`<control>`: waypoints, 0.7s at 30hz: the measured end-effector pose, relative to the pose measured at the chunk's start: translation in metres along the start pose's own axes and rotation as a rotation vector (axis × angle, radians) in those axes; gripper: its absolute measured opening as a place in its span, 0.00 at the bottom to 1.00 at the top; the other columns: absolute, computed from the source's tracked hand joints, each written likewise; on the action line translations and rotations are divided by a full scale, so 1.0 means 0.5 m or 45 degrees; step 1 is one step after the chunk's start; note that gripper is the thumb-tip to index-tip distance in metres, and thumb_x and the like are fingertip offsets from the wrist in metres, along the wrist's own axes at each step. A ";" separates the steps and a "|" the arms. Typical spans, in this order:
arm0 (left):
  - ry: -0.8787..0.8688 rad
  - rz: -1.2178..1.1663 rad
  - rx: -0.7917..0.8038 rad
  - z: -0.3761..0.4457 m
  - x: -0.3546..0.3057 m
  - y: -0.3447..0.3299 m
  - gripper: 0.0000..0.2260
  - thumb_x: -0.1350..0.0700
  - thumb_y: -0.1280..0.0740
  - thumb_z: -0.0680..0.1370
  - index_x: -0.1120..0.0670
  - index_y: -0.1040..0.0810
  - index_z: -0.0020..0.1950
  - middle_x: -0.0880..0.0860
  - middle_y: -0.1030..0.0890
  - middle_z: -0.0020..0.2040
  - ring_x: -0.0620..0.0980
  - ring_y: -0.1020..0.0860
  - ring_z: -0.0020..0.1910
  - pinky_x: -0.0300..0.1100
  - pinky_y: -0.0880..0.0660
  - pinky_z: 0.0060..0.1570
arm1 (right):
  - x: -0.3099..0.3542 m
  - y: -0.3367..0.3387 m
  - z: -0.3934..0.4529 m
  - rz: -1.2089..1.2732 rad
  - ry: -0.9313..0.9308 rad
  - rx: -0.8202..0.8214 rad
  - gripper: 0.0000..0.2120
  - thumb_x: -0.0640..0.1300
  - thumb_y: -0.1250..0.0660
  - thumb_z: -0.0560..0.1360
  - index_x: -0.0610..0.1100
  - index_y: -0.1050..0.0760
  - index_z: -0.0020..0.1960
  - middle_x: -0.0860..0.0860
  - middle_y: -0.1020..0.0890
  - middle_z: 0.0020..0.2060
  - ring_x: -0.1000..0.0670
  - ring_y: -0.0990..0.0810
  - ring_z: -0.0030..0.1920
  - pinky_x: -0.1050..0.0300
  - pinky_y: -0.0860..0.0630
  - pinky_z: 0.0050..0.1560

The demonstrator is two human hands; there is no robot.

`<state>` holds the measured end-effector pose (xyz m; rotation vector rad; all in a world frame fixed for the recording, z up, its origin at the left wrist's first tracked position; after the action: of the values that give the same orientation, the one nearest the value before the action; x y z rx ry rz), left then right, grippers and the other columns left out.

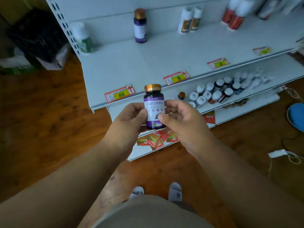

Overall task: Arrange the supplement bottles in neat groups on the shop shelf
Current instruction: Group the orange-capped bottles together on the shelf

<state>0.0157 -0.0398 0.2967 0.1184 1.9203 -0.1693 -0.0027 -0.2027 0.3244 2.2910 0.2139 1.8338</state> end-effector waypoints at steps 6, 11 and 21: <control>-0.185 0.063 0.182 0.045 -0.141 -0.054 0.11 0.55 0.38 0.83 0.53 0.23 0.64 0.54 0.15 0.54 0.55 0.16 0.52 0.52 0.22 0.56 | 0.097 0.074 0.034 0.062 0.106 -0.152 0.15 0.47 0.25 0.72 0.57 0.24 0.55 0.56 0.16 0.50 0.54 0.17 0.50 0.46 0.19 0.55; -0.219 0.049 0.249 0.091 -0.191 -0.138 0.13 0.56 0.38 0.83 0.54 0.23 0.66 0.56 0.16 0.57 0.56 0.17 0.56 0.57 0.25 0.64 | 0.116 0.166 0.077 0.068 0.143 -0.232 0.19 0.53 0.25 0.67 0.56 0.25 0.56 0.54 0.16 0.50 0.51 0.16 0.50 0.43 0.18 0.52; -0.228 0.090 0.011 0.217 -0.234 -0.286 0.12 0.58 0.38 0.83 0.53 0.22 0.65 0.53 0.15 0.55 0.53 0.16 0.54 0.53 0.24 0.62 | 0.142 0.339 0.246 -0.263 0.144 0.014 0.14 0.52 0.30 0.76 0.54 0.25 0.60 0.58 0.18 0.50 0.56 0.18 0.48 0.50 0.20 0.54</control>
<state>0.1331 -0.1999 0.3781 0.1709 1.7349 -0.1365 0.1309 -0.3581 0.4069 2.0849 0.4607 1.8599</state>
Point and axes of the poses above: each hand's wrist, its own z-axis towards the middle knuckle, its own y-axis out of the back of the hand, x = y × z, the point moved 6 cm from there along z, towards the middle knuckle
